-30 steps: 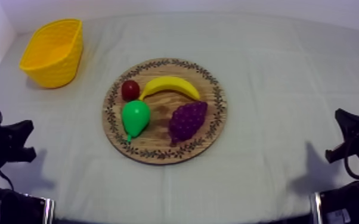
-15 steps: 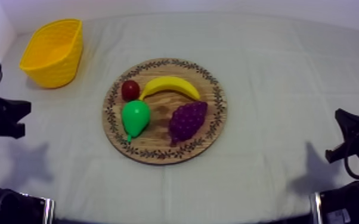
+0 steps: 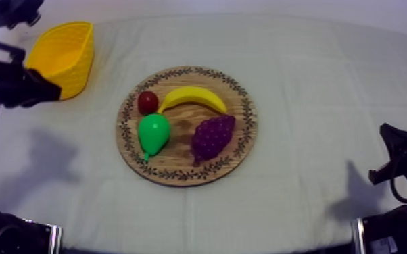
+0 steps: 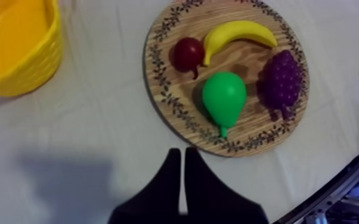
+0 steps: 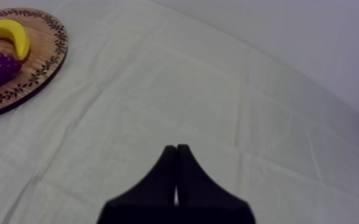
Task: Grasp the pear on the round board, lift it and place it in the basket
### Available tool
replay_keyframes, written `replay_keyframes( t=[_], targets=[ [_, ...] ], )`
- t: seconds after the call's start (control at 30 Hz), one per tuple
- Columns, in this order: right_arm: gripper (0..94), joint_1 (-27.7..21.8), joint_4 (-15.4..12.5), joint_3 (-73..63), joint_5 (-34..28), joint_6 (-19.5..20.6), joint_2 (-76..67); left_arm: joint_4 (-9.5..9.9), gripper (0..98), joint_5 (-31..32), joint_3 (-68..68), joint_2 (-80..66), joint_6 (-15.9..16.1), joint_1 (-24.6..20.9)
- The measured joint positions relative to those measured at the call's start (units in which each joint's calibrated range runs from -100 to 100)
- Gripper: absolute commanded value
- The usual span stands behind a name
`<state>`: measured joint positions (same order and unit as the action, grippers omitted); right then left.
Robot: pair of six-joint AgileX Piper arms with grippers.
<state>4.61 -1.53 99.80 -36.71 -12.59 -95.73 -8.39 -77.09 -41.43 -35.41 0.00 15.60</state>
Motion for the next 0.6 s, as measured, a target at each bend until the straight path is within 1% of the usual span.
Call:
replay_keyframes(
  t=[0.1,0.37,0.5,0.6],
  targets=[
    [0.2,0.0,0.0,0.0,0.0,0.0,0.0,0.87,0.1,-3.03,7.04,5.6,-1.81,2.51],
    [0.2,0.0,0.0,0.0,0.0,0.0,0.0,0.41,0.1,-10.29,24.54,19.21,-5.69,6.92],
    [0.2,0.0,0.0,0.0,0.0,0.0,0.0,0.41,0.1,-11.88,31.06,24.0,-7.46,8.3],
    [0.2,0.0,0.0,0.0,0.0,0.0,0.0,0.54,0.0,-12.46,34.29,27.2,-9.44,9.15]
  ],
)
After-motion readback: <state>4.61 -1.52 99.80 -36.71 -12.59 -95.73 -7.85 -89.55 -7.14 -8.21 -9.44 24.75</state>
